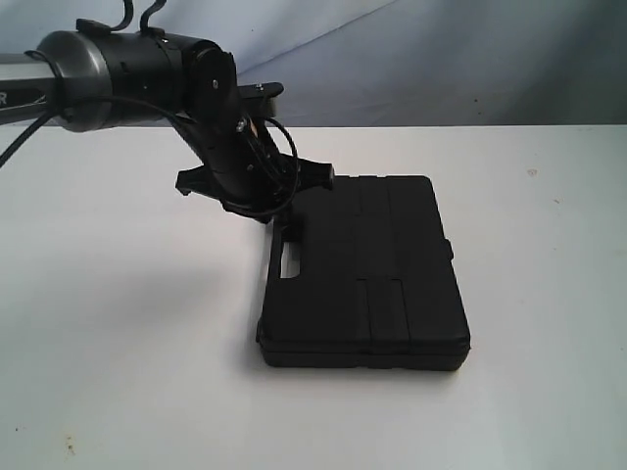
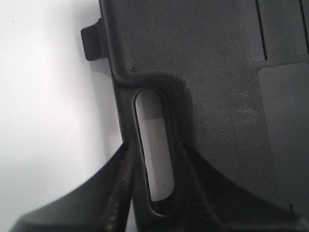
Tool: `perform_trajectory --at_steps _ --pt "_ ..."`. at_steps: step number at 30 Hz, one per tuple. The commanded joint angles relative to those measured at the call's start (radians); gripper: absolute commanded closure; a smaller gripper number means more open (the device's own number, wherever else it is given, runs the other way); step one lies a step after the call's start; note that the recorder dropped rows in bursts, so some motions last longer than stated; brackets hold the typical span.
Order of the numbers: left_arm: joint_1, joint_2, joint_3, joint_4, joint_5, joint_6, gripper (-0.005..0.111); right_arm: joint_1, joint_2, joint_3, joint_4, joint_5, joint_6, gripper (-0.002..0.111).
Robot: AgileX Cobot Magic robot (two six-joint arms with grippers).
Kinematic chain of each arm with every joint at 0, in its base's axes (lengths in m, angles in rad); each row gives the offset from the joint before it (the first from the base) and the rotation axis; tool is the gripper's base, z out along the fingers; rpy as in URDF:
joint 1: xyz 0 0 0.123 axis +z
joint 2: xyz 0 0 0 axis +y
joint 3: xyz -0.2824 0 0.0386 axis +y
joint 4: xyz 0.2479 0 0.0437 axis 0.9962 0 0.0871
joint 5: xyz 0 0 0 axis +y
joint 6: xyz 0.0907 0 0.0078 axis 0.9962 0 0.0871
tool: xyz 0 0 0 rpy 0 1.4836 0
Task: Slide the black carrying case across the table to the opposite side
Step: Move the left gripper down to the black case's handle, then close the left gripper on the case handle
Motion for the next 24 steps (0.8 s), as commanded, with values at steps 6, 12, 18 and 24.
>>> perform_trajectory --at_steps 6,12,18,24 --pt "-0.006 0.057 -0.004 0.003 -0.008 -0.009 0.076 -0.008 -0.006 0.004 -0.016 0.002 -0.004 0.108" --pt "-0.006 0.083 -0.004 0.003 -0.020 -0.009 0.076 -0.008 -0.006 0.004 -0.016 0.002 -0.004 0.108" --pt "-0.006 0.108 -0.004 0.003 -0.032 -0.009 0.076 -0.008 -0.006 0.004 -0.016 0.002 -0.004 0.108" --pt "-0.006 0.139 -0.004 0.003 -0.042 -0.009 0.076 -0.008 -0.006 0.004 -0.016 0.002 -0.004 0.108"
